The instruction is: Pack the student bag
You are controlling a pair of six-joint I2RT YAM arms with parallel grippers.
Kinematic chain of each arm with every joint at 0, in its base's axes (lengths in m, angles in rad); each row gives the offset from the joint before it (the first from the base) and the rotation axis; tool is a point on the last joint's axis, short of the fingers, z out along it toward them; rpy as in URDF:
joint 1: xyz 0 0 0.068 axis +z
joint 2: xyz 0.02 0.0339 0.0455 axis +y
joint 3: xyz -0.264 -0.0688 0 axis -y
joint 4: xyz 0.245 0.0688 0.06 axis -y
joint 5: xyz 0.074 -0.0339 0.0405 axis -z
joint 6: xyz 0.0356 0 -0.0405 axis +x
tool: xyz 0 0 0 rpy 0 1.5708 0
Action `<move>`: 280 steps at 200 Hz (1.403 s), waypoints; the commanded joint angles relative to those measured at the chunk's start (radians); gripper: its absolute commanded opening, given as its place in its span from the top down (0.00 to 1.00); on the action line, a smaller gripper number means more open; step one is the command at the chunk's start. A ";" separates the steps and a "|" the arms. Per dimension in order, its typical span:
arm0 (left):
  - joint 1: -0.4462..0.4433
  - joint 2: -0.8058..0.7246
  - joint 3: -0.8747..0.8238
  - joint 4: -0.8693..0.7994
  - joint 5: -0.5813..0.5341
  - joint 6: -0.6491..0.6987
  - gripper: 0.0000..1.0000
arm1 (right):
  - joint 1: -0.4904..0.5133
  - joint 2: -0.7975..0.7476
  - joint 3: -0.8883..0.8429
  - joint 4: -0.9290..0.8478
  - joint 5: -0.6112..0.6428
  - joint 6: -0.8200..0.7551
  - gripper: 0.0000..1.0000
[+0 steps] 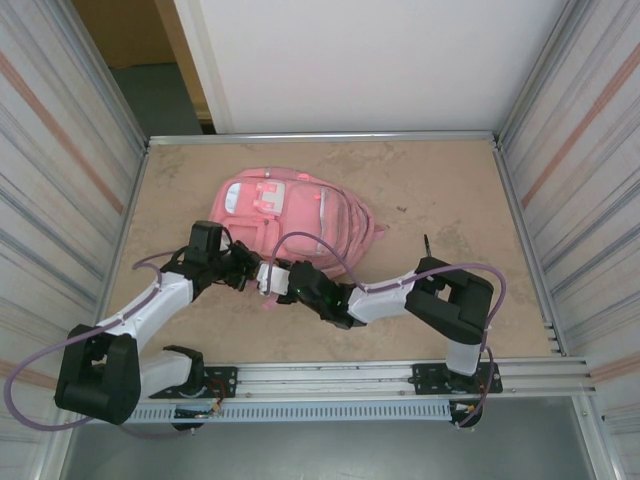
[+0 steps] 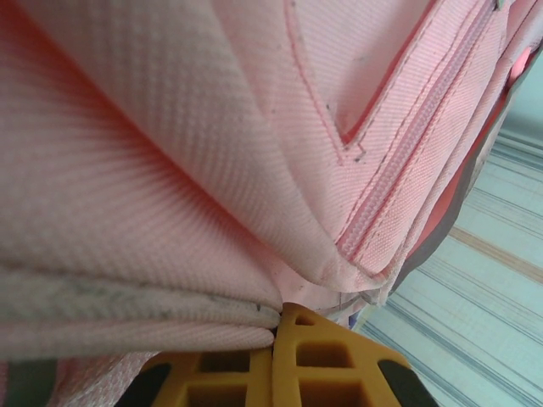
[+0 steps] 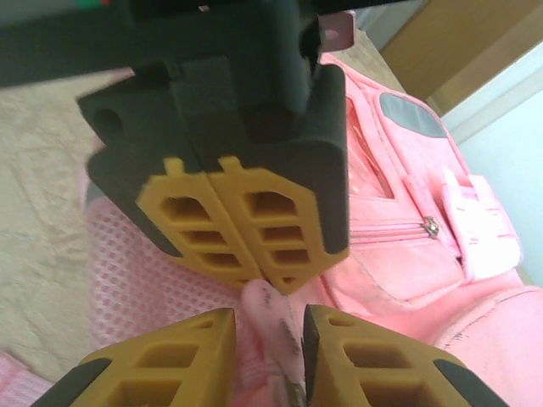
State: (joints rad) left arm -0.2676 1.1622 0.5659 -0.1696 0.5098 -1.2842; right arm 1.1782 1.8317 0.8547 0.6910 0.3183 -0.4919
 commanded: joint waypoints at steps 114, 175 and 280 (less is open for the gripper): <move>-0.002 -0.043 -0.031 0.052 0.104 -0.079 1.00 | 0.049 0.057 0.020 0.075 0.204 0.033 0.80; -0.001 -0.107 -0.030 -0.002 0.047 -0.070 1.00 | 0.037 -0.032 -0.003 0.048 0.169 0.197 0.99; -0.002 -0.094 -0.041 0.018 -0.008 -0.099 1.00 | 0.014 -0.227 0.006 -0.563 0.246 1.501 1.00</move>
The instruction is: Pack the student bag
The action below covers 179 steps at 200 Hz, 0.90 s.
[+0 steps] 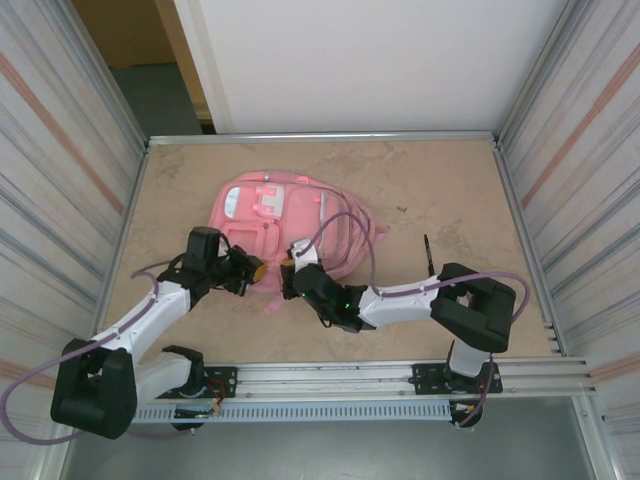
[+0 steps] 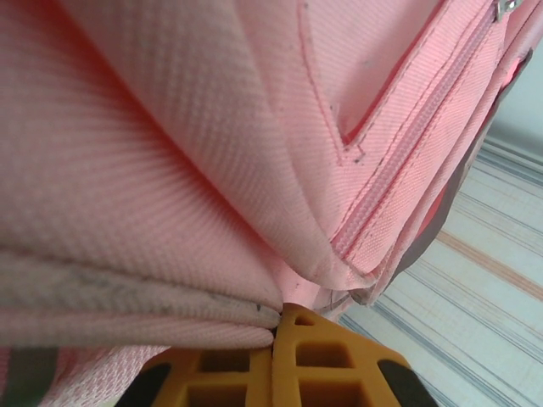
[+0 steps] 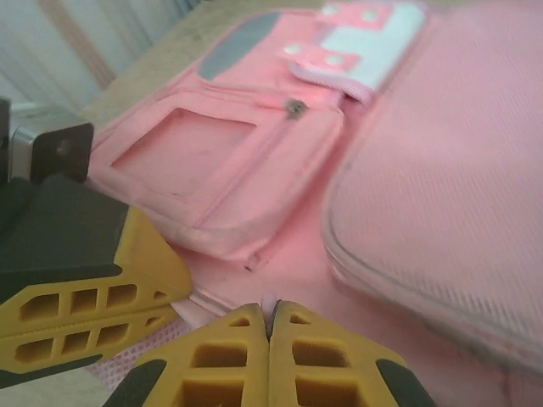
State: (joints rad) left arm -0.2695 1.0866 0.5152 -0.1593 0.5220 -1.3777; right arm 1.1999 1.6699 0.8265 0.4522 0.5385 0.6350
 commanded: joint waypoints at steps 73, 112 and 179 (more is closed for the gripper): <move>0.022 0.018 0.007 0.044 -0.022 -0.017 1.00 | 0.000 -0.202 -0.054 -0.568 0.216 0.609 1.00; 0.059 0.037 0.030 0.011 -0.046 0.027 1.00 | -0.051 -0.331 -0.103 -0.766 0.347 0.650 1.00; 0.107 0.193 0.114 -0.009 -0.056 0.176 1.00 | -0.309 -0.486 -0.303 -0.449 -0.072 0.257 1.00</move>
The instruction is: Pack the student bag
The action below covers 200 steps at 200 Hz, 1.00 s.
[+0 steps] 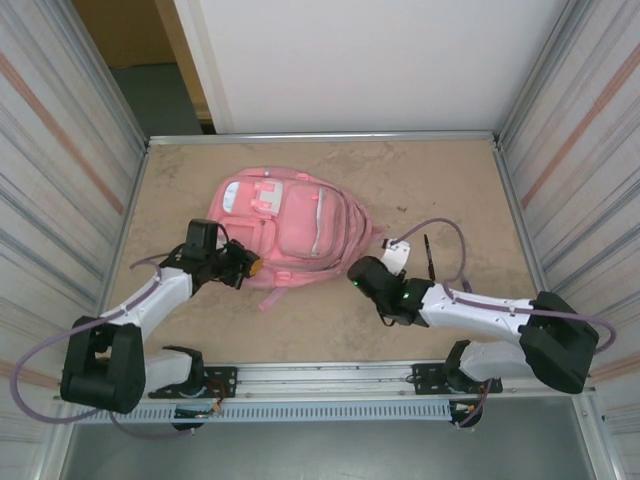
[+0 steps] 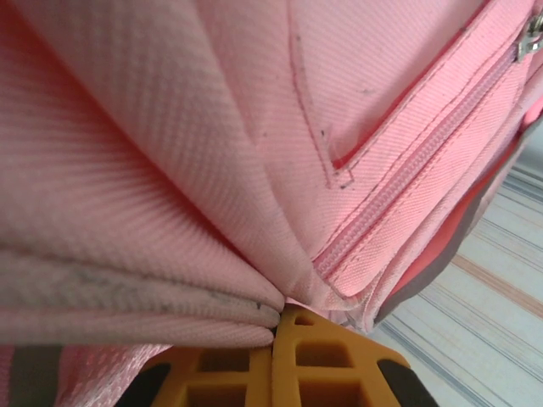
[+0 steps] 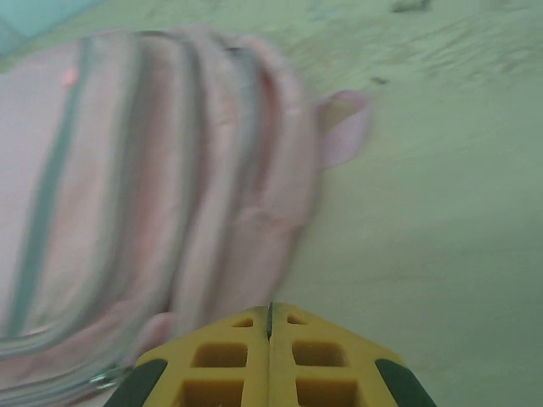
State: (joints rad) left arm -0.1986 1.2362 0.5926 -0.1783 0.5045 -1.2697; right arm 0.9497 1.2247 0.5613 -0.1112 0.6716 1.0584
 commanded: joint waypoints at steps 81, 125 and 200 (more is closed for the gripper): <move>0.032 -0.054 0.014 -0.029 -0.006 0.044 0.84 | -0.312 0.079 0.311 -0.276 -0.947 -0.754 0.47; -0.074 -0.136 0.057 -0.276 -0.150 0.115 0.39 | -0.430 0.264 0.458 -0.295 -1.146 -0.734 0.46; -0.281 -0.058 0.072 -0.138 -0.353 0.009 0.35 | -0.447 0.568 0.672 -0.256 -1.230 -0.708 0.48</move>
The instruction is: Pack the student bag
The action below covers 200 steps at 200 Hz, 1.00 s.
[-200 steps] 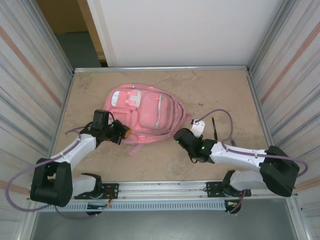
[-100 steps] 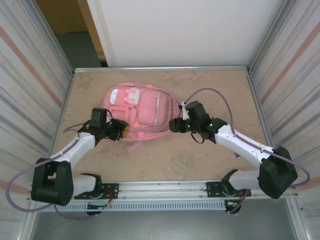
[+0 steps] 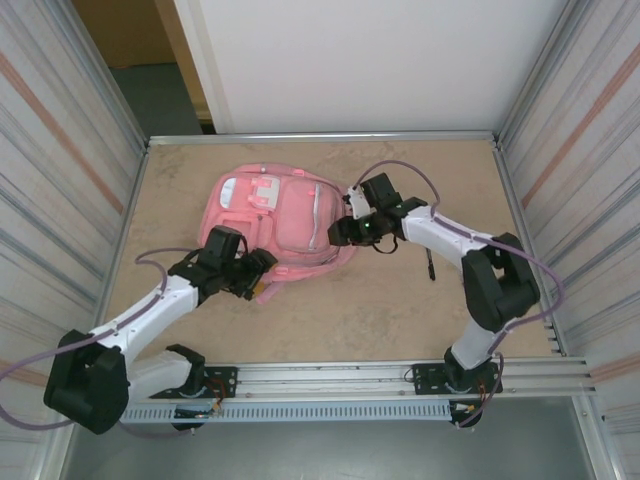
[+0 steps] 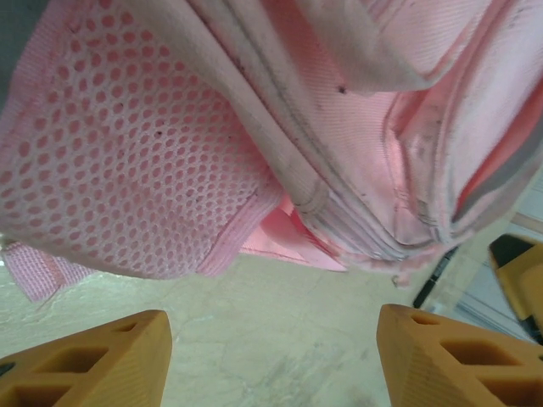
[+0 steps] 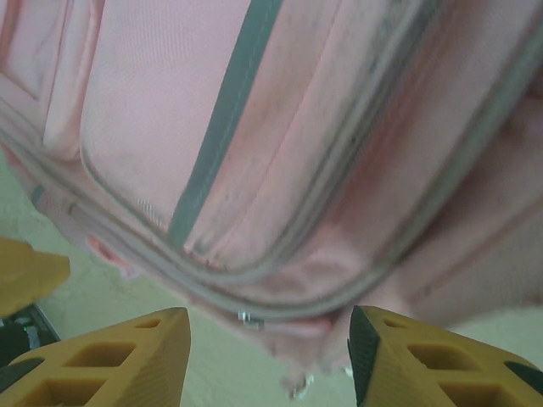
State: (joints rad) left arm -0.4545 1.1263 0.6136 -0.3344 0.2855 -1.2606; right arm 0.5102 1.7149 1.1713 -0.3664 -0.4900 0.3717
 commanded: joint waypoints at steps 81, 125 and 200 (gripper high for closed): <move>0.199 0.239 0.112 0.116 0.015 0.163 0.40 | 0.095 0.120 0.014 0.225 -0.258 0.183 0.88; 0.259 0.193 0.143 0.052 0.077 0.218 0.38 | 0.174 0.058 -0.007 0.410 -0.210 0.347 1.00; 0.159 -0.095 0.040 -0.066 0.021 0.146 0.37 | 0.207 0.002 0.017 0.532 -0.230 0.484 1.00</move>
State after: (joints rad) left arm -0.2501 1.0950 0.6880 -0.3569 0.3214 -1.0798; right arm 0.6937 1.7718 1.1618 0.0566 -0.6529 0.8028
